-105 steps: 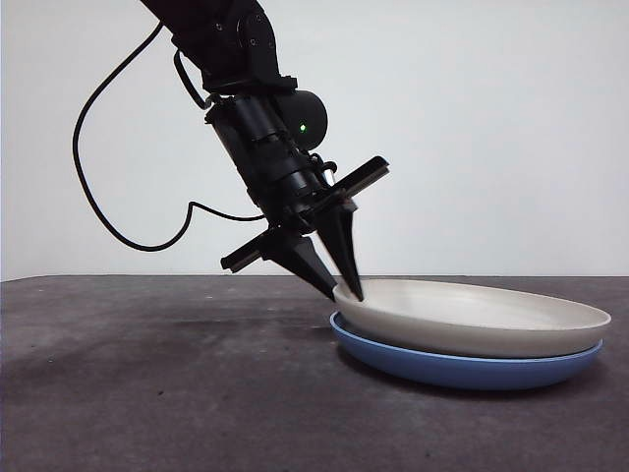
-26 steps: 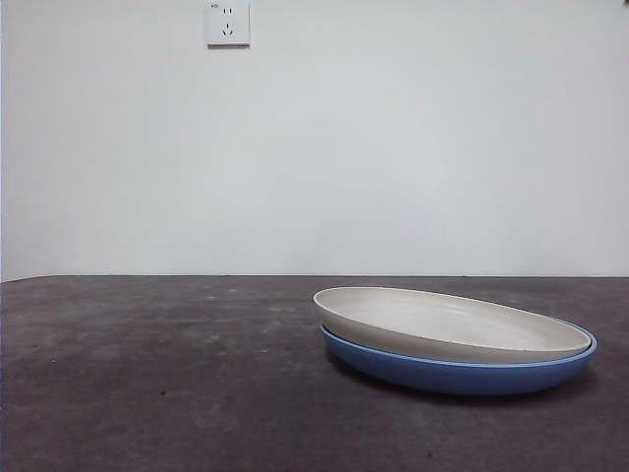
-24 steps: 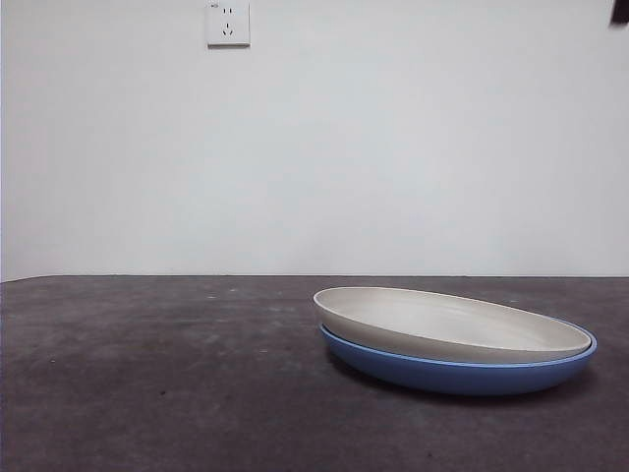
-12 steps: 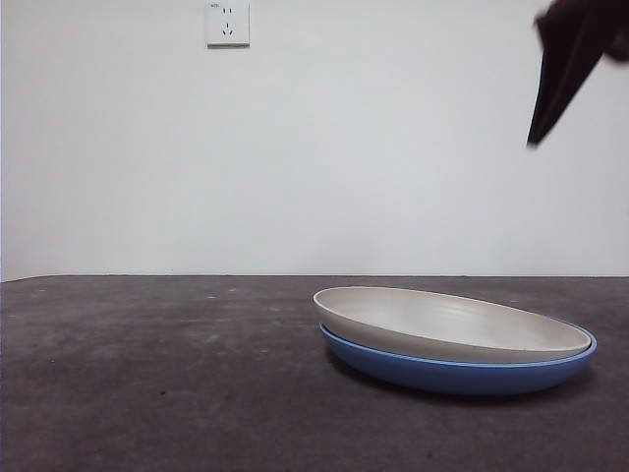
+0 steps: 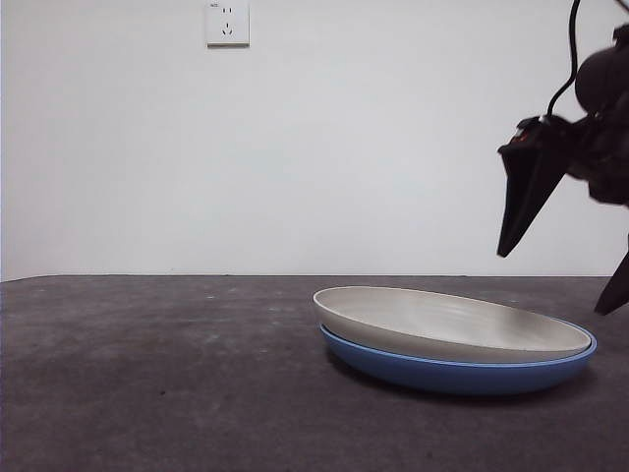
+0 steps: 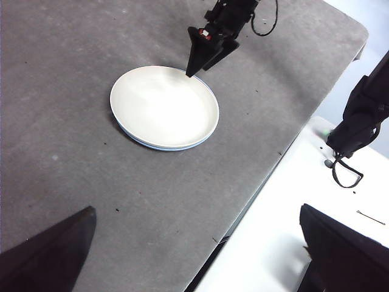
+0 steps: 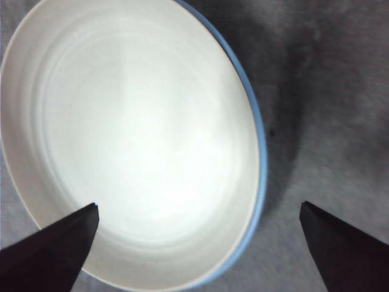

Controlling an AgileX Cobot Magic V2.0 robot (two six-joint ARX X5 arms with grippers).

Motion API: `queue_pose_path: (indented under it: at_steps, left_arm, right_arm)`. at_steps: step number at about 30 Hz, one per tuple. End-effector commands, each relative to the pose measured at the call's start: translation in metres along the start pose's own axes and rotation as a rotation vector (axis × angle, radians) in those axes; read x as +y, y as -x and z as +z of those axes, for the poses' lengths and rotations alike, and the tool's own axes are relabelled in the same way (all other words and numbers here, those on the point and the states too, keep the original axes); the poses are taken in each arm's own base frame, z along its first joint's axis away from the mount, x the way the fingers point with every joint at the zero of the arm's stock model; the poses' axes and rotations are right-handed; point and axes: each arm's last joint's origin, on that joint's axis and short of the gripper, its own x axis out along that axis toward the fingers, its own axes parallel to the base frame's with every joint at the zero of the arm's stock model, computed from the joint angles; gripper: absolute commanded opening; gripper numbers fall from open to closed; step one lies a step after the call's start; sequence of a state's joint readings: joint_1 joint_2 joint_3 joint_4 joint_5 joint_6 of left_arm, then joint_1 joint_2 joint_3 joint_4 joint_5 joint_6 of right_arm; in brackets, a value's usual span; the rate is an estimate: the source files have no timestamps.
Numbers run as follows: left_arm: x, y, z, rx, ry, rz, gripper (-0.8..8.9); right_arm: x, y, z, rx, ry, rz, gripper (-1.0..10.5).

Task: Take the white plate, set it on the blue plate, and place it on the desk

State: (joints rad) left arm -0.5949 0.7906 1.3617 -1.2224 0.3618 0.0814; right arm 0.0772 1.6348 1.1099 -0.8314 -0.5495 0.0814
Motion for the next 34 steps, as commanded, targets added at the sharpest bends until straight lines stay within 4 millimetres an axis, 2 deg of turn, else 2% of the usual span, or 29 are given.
queue_pose_path:
  at_steps: [1,16,24,26,30,34]
  left_arm:
    - [0.000,0.001,0.003,-0.014,-0.016,0.001,6.35]
    - [0.000,0.001,0.003,-0.014,-0.016,0.001,6.35]
    - [0.000,0.001,0.003,-0.014,-0.016,0.001,6.35]
    - [0.000,0.001,0.003,-0.014,-0.016,0.001,6.35]
    - [0.000,0.001,0.003,-0.014,-0.016,0.001,6.35]
    - [0.000,0.001,0.003,-0.014,-0.016,0.001,6.35]
  right_arm:
    - [-0.003,-0.007,0.008,0.002,0.014,0.007,6.2]
    - [-0.013,-0.026,0.015,0.023,0.003,0.055,5.7]
    - [-0.019,-0.035,0.015,0.054,-0.017,0.053,4.5]
    - [-0.020,-0.037,0.015,0.060,-0.021,0.052,4.0]
    - [-0.020,-0.037,0.015,0.060,-0.023,0.045,2.0]
    - [-0.022,-0.037,0.015,0.061,-0.034,-0.012,0.7]
